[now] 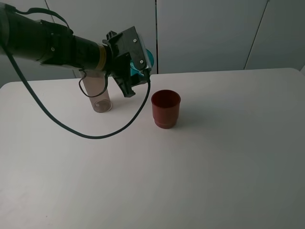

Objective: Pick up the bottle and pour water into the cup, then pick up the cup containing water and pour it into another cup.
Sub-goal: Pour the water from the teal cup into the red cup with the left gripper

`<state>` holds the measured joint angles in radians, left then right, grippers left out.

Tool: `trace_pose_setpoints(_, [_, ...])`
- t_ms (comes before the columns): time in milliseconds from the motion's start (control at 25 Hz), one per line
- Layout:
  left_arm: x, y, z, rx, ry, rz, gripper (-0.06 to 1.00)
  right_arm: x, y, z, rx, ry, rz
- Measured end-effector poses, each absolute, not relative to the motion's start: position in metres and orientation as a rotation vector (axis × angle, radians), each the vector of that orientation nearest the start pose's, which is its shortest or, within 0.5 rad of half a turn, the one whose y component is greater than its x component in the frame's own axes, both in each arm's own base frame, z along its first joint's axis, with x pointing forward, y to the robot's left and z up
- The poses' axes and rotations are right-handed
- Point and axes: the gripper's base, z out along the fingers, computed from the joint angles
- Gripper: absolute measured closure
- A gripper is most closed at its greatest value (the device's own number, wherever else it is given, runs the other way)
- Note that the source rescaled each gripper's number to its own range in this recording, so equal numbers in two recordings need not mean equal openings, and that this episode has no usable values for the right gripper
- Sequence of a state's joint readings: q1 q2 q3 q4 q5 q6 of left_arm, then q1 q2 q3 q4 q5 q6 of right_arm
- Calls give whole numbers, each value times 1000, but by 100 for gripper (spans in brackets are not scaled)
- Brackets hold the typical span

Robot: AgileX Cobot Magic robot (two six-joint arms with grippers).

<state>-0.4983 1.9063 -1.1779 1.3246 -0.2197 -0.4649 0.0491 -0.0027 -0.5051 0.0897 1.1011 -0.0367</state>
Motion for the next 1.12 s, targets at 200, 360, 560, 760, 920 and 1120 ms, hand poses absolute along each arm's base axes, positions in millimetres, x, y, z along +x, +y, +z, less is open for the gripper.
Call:
trace_pose_setpoints(200, [356,-221,189,1453,1613,9,54,-8,7,276,-96,2073,115])
trace_pose_setpoints(360, [359,-227,184,1457,1639,60,54,-8,7,276,-96,2073,115])
trace_pose_setpoints(560, [364,-235,186,1459,1629,98,54,-8,7,276,-96,2073,115])
trace_pose_setpoints(760, [364,-246,178,1505,1618,153,54,-8,7,276,-95,2073,116])
trace_pose_setpoints(920, [364,-252,176,1527,1609,189,54,-8,7,276,-95,2073,116])
trace_pose_setpoints(1120, [363,-254,177,1589,1558,266,54,-8,7,276,-94,2073,117])
